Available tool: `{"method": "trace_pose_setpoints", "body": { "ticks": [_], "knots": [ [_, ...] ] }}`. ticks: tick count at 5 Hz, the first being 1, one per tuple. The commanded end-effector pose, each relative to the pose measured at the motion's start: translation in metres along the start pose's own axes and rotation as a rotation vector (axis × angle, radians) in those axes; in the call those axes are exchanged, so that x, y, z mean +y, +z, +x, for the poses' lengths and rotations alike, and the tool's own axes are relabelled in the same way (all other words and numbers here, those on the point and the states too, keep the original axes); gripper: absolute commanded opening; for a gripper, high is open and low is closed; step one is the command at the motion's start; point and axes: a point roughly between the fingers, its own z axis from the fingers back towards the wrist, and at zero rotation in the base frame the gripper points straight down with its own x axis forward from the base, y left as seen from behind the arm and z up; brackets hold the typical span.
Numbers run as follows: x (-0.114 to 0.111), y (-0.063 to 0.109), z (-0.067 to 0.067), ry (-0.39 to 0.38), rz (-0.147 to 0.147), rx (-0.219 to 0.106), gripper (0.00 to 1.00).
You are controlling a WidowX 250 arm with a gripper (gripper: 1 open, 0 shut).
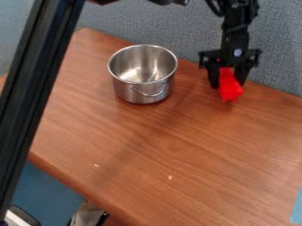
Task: Put the red object in the metal pot
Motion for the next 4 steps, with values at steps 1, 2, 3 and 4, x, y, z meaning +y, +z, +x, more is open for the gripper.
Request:
{"method": "trace_pose_setpoints", "body": {
  "ticks": [1,2,3,4],
  "knots": [
    [-0.015,0.086,-0.014,0.027,0.075,0.117,0.00],
    [-0.054,0.109,-0.022,0.071,0.082,0.125,0.00],
    [-0.080,0.119,-0.013,-0.082,0.084,0.113,0.00],
    [-0.092,0.110,-0.010,-0.233,0.054,0.105,0.00]
  ]
}}
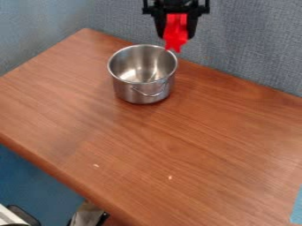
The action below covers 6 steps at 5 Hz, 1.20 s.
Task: Put the red object in the metal pot
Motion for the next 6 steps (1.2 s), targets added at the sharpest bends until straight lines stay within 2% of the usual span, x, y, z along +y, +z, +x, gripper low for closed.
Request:
{"method": "trace_pose_setpoints", "body": {
  "ticks": [1,3,5,6],
  "knots": [
    [-0.006,0.032,0.001,0.032,0.016,0.094,0.00],
    [-0.013,0.019,0.000,0.120,0.011,0.088,0.00],
    [-0.036,0.011,0.022,-0.044,0.020,0.049,0.00],
    [-0.033,0.026,0.015,-0.050,0.009,0.054,0.00]
  ]
}}
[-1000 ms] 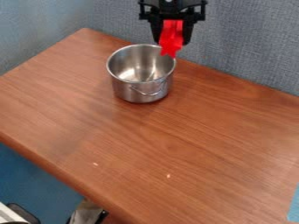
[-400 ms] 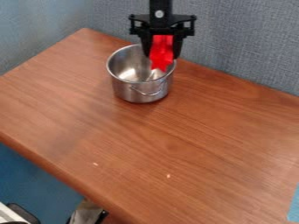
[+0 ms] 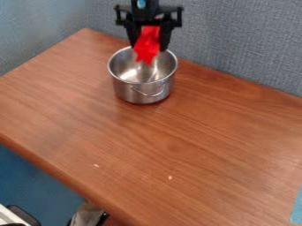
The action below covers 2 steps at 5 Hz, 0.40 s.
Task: Put the red object in the metal pot
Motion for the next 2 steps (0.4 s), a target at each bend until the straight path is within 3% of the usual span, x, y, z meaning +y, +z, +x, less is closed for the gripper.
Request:
{"method": "trace_pose_setpoints", "body": {
  "ticks": [1,2],
  "knots": [
    [0.005,0.035,-0.015,-0.028,-0.007,0.076,0.00],
    [-0.005,0.029,-0.015,0.063,-0.052,0.047,0.00]
  ]
}}
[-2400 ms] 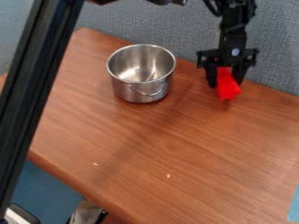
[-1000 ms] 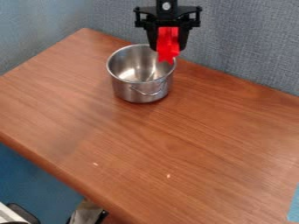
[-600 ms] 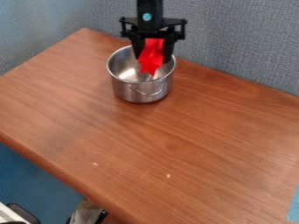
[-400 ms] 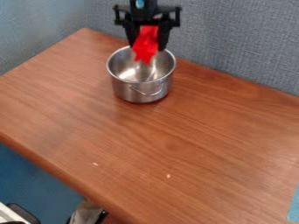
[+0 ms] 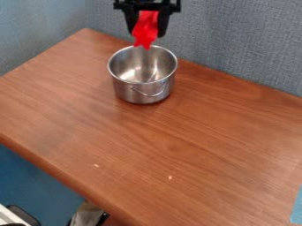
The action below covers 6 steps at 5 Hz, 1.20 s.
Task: Put the red object in the metal pot
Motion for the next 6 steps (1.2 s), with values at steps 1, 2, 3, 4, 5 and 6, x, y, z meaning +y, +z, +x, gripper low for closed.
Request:
{"method": "trace_pose_setpoints", "body": {
  "ticks": [1,2,3,4,5,6],
  "knots": [
    [-0.009,0.016,-0.005,0.090,-0.027,0.038,0.00],
    [-0.019,0.013,-0.004,0.175,-0.059,0.010,0.00],
    [-0.025,-0.001,0.005,0.197,-0.088,0.004,0.00],
    [-0.029,-0.012,0.013,0.219,-0.100,-0.007,0.00],
    [-0.024,-0.010,0.015,0.263,-0.106,-0.009,0.00],
    [-0.019,-0.008,0.019,0.300,-0.115,-0.010,0.00]
  ]
}}
